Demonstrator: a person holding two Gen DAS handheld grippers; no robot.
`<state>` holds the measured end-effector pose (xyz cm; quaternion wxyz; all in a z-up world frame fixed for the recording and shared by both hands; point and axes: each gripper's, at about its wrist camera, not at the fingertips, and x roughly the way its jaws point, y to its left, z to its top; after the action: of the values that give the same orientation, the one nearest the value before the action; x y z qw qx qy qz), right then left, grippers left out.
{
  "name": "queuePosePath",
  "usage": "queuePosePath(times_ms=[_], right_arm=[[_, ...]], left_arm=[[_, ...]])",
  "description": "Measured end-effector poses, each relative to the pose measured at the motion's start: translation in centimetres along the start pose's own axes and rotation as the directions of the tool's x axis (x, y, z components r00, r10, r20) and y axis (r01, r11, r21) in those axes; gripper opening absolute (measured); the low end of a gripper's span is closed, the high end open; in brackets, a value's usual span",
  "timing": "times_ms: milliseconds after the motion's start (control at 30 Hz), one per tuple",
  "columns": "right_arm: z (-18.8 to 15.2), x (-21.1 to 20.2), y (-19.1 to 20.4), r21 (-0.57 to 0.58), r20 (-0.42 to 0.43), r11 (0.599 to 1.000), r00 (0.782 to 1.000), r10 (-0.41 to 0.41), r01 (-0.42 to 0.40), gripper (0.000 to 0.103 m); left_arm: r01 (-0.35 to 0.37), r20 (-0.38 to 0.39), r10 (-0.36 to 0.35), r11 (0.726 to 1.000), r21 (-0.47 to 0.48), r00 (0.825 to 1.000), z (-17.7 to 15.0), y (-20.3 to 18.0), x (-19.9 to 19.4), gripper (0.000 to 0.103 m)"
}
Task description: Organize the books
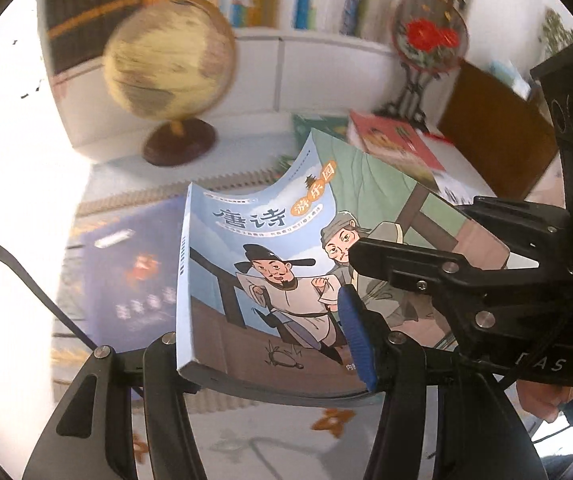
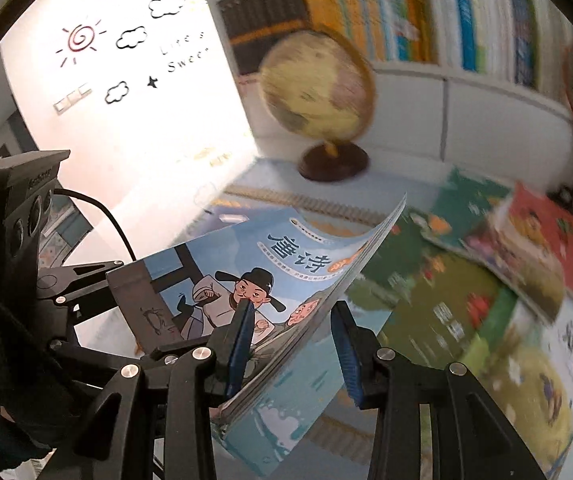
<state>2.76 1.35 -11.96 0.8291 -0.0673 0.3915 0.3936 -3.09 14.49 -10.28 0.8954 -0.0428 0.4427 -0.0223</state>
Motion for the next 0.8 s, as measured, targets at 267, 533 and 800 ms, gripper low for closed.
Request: queuePosePath(times_ms=[267, 533, 800], right_arm=[[5.2, 6.6, 4.7, -0.079, -0.016, 0.995, 0.998, 0.056, -0.057, 0.039], [6.3, 14.7, 5.5, -0.065, -0.143, 0.995, 0.987, 0.067, -0.077, 0.039], [3.1, 18.1, 3.3, 0.028, -0.261, 0.997, 0.962, 0.082, -0.077, 0.039]], left_arm=[[-0.067, 0.033, 0.072, 0.989, -0.134, 0.997, 0.5, 8.4, 0.9, 0.052], [-0.059, -0.016, 0.057, 0.962, -0.266, 0.998, -1.6, 13.6, 4.2, 0.052], [-0.056, -0.121, 0.021, 0.954, -0.293, 0.992, -4.1, 14.4, 6.4, 0.054]])
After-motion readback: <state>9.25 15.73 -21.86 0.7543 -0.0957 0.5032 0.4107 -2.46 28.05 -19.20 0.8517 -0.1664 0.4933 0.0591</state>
